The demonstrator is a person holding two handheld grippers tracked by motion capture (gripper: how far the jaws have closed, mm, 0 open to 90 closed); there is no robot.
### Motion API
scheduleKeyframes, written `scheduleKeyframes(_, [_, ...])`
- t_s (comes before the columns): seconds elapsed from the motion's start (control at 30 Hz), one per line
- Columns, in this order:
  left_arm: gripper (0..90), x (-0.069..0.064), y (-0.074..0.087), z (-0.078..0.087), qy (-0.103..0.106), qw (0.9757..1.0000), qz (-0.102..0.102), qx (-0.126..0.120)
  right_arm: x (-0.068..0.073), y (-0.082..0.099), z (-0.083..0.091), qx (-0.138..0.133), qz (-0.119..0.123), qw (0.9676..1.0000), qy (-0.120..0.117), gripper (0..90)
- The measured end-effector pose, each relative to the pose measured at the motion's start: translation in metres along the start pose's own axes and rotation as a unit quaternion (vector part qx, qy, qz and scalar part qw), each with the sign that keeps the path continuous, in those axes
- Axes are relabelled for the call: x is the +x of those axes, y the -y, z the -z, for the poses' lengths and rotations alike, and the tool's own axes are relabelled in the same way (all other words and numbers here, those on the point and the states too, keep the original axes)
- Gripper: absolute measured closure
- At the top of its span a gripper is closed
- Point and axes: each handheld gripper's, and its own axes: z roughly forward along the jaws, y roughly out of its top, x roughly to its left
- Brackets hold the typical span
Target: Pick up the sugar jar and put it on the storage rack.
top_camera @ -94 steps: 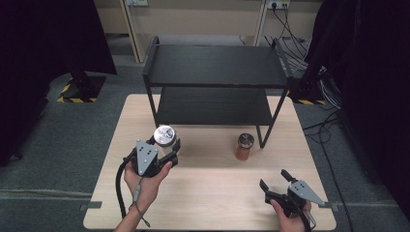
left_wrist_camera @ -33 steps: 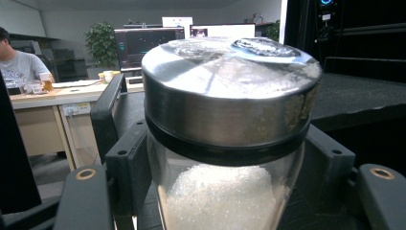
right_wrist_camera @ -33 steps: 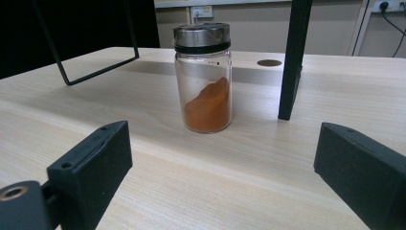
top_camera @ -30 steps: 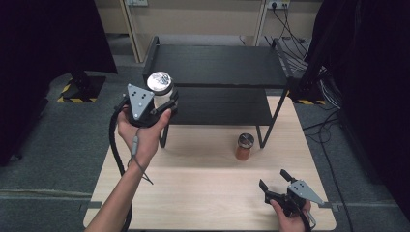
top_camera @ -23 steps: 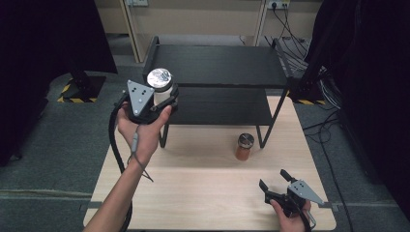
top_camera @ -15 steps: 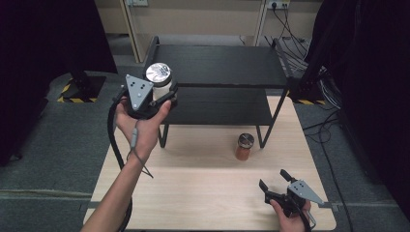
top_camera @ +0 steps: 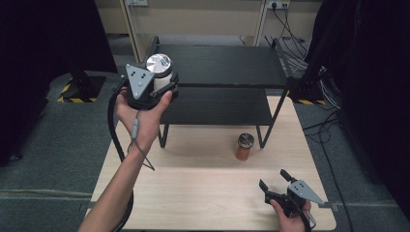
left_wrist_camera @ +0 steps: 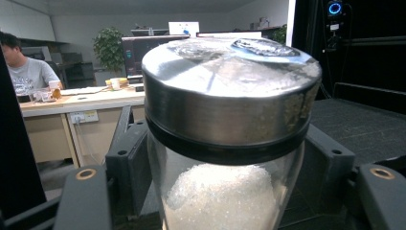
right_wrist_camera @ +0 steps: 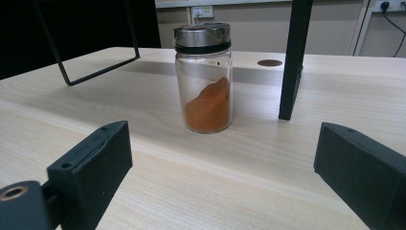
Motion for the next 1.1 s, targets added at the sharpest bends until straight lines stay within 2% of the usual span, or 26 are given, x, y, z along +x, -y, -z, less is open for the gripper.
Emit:
scheduleKeyframes(0.33, [30.9, -0.001, -0.009, -0.015, -0.012, 0.9999, -0.005, 0.009, -0.001, 0.0, 0.0, -0.001, -0.002, 1.0, -0.001, 6.1])
scheduleKeyframes(0.5, [30.9, 0.002, -0.014, -0.022, -0.015, 0.9998, 0.004, 0.013, -0.001, 0.0, 0.0, -0.001, 0.0, 1.0, -0.001, 6.1])
scheduleKeyframes(0.77, [31.0, 0.003, -0.021, -0.032, -0.023, 0.9995, 0.003, 0.021, -0.001, 0.0, 0.0, 0.0, 0.0, 1.0, -0.002, 6.1])
scheduleKeyframes(1.1, [31.0, -0.002, -0.027, -0.046, -0.034, 0.9989, -0.011, 0.031, -0.002, 0.0, 0.0, -0.001, 0.0, 1.0, -0.004, 6.2])
